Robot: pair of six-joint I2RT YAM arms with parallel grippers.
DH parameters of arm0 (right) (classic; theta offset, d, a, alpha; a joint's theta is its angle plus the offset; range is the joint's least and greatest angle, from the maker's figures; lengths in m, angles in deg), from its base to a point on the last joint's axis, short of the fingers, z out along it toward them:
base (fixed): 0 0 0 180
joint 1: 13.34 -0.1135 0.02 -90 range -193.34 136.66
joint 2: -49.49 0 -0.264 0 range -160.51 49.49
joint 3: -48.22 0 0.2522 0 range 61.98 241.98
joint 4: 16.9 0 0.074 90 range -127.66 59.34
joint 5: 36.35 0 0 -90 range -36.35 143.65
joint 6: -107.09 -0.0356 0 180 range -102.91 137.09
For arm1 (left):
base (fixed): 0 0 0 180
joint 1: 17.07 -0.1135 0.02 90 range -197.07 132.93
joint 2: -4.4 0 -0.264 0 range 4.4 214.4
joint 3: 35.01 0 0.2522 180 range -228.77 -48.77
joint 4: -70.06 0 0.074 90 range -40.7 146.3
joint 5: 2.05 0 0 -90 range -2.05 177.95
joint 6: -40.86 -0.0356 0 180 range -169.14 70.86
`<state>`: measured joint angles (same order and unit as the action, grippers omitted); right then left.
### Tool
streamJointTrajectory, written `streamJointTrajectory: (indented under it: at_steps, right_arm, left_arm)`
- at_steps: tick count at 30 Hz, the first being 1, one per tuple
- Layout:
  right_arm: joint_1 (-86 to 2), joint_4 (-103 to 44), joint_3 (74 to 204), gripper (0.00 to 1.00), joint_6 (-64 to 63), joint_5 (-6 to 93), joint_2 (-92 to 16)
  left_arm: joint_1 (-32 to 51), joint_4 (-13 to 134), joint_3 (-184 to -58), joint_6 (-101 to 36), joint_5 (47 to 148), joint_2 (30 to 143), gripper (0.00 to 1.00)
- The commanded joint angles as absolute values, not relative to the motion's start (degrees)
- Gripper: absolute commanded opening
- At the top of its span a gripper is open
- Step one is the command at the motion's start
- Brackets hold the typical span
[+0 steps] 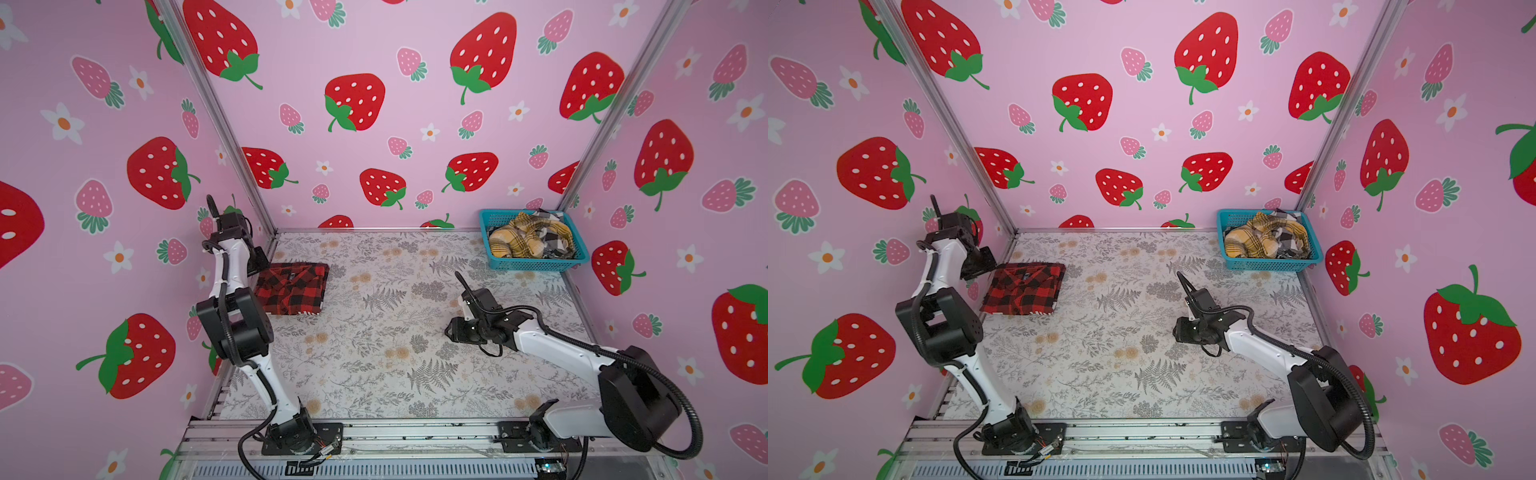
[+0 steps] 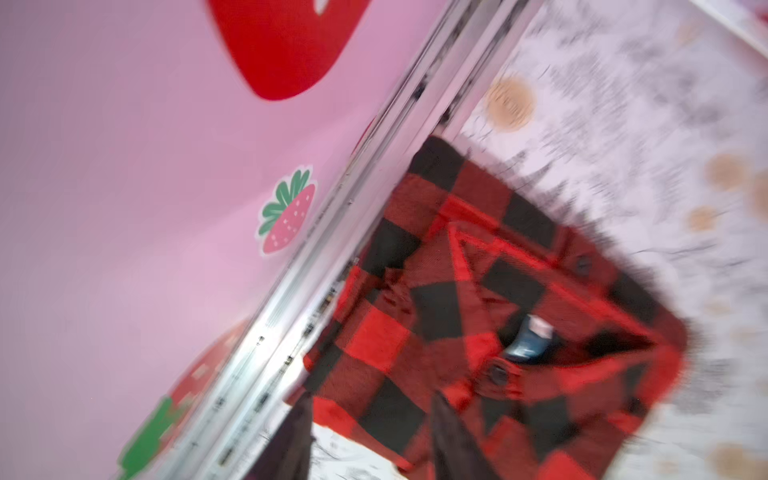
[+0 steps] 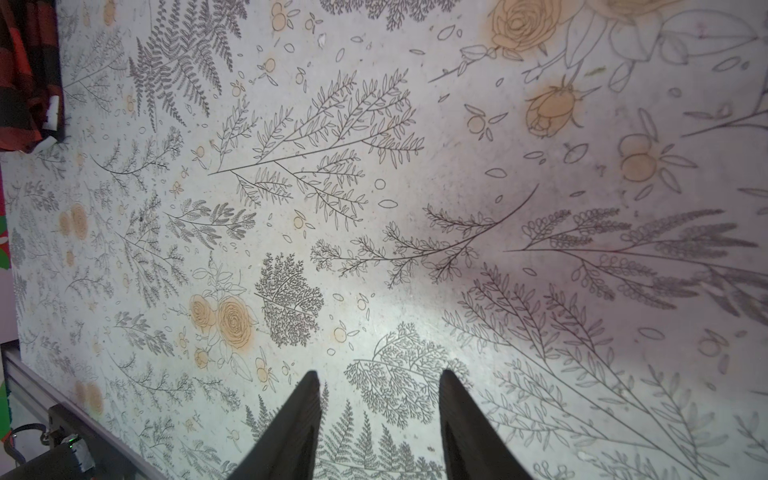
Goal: Fold and stack the long sleeve shirts
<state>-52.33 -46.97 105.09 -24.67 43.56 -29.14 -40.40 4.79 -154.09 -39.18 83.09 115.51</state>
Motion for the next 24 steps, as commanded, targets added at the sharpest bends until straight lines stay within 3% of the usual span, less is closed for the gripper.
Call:
streamJointTrajectory:
  at_steps: [1,6,11,24]
  right_arm:
    - [-52.88,-44.87,105.22,0.48,-25.78,43.14,-29.87]
    - [-54.02,-42.80,105.06,0.47,-26.51,43.88,-30.31]
    - [-54.87,-42.35,105.00,0.47,-26.75,45.20,-29.74]
    - [-55.09,-39.95,102.92,0.47,-28.04,45.94,-29.38]
  left_arm:
    - [-40.09,8.51,-144.99,-31.97,95.92,110.64,0.30]
    - [-39.64,22.03,-127.80,-23.35,108.35,104.96,0.16]
    - [-39.48,24.26,-123.21,-23.13,111.38,106.83,0.00]
    - [-39.48,22.92,-120.58,-26.31,108.39,111.83,0.00]
